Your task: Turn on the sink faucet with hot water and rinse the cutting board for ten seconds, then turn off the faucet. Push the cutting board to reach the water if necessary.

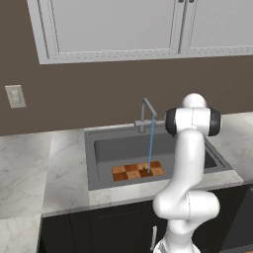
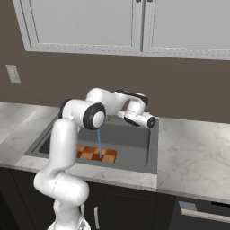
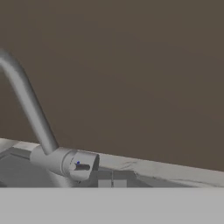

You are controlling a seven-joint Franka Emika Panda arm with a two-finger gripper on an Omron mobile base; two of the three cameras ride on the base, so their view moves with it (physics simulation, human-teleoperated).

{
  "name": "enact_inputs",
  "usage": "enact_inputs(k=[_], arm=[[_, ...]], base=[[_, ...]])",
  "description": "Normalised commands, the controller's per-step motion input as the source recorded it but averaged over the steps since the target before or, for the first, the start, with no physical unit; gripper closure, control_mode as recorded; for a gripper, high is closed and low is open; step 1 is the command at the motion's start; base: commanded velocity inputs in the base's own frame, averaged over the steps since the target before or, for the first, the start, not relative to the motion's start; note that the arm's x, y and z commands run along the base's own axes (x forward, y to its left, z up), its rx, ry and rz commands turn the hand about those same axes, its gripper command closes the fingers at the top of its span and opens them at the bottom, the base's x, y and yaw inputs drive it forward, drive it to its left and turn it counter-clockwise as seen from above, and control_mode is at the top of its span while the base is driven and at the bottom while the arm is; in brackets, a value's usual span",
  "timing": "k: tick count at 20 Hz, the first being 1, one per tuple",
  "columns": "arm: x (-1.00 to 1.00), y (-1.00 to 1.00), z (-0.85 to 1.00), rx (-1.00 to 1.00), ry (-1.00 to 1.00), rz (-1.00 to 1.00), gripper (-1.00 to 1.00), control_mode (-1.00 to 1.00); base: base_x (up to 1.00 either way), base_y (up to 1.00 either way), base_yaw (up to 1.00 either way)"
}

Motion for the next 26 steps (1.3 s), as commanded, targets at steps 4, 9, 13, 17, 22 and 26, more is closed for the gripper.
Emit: enact_inputs(k=[4,9,13,17,22,26], arm=[[0.0,0.0,0.0,0.0,0.0,0.08,1.0,-1.0],[0.0,0.0,0.0,0.0,0.0,0.03,1.0,-1.0],[0.0,0.0,0.0,0.0,0.0,0.0,1.0,-1.0],[0.0,0.0,0.0,0.0,0.0,0.0,1.0,-1.0],[0.0,0.0,0.0,0.0,0.0,0.0,1.0,-1.0],[0.0,0.0,0.0,0.0,0.0,0.0,1.0,-1.0]], base=[[0.0,0.0,0.0],[0.0,0.0,0.0],[0.0,0.0,0.0],[0.0,0.0,0.0],[0.0,0.0,0.0],[0.0,0.0,0.0]])
